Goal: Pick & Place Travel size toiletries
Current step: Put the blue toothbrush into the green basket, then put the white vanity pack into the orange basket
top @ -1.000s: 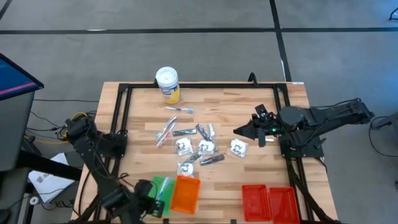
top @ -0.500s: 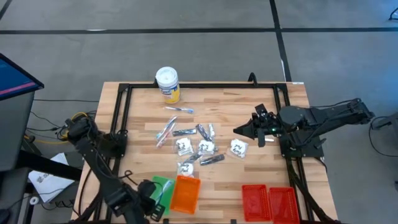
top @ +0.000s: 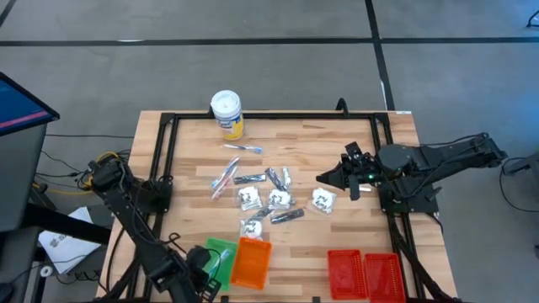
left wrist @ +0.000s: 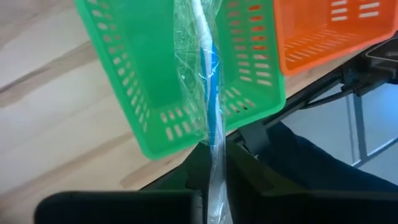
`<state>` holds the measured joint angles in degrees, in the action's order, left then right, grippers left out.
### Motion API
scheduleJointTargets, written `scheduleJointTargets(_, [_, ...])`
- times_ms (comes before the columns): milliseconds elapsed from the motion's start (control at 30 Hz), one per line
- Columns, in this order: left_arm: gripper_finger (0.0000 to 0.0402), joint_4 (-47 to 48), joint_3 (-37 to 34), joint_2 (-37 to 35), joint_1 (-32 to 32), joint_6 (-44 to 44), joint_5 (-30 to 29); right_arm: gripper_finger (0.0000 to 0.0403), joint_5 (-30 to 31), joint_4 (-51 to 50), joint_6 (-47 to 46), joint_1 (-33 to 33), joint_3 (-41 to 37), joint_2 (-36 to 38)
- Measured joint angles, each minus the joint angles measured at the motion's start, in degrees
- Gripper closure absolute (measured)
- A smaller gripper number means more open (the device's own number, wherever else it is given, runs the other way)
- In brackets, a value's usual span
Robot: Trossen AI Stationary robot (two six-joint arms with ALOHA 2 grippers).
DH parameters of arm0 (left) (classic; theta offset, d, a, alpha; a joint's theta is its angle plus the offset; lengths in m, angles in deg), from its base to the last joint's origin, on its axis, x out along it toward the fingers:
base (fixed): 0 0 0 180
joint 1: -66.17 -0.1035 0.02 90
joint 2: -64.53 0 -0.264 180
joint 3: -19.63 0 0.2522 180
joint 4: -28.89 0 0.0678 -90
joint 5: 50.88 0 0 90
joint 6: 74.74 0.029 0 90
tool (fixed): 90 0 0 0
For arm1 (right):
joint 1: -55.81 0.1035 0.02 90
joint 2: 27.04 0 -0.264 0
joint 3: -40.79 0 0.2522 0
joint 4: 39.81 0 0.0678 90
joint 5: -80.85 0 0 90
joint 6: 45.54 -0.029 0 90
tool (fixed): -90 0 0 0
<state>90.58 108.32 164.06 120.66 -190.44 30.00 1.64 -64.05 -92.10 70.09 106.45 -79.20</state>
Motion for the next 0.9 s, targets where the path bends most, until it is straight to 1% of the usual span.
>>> scheduleJointTargets(267, [0.0344, -0.4, -0.8, 0.0, -0.1, -1.3, -0.5, 0.0403, 0.0, 0.0, 0.0, 0.0, 0.0, 0.0])
scheduleJointTargets(600, [0.0294, -0.4, -0.8, 0.0, 0.0, -1.4, 0.2, 0.0403, 0.0, 0.0, 0.0, 0.0, 0.0, 0.0])
scheduleJointTargets(800, [0.0287, -0.2, -0.8, -0.6, 0.0, -1.3, -0.1, 0.0403, 0.0, 0.0, 0.0, 0.0, 0.0, 0.0])
scheduleJointTargets(900, [0.0292, -0.1, -0.8, -2.3, 0.0, -1.3, -4.3, 0.0403, 0.0, 0.0, 0.0, 0.0, 0.0, 0.0])
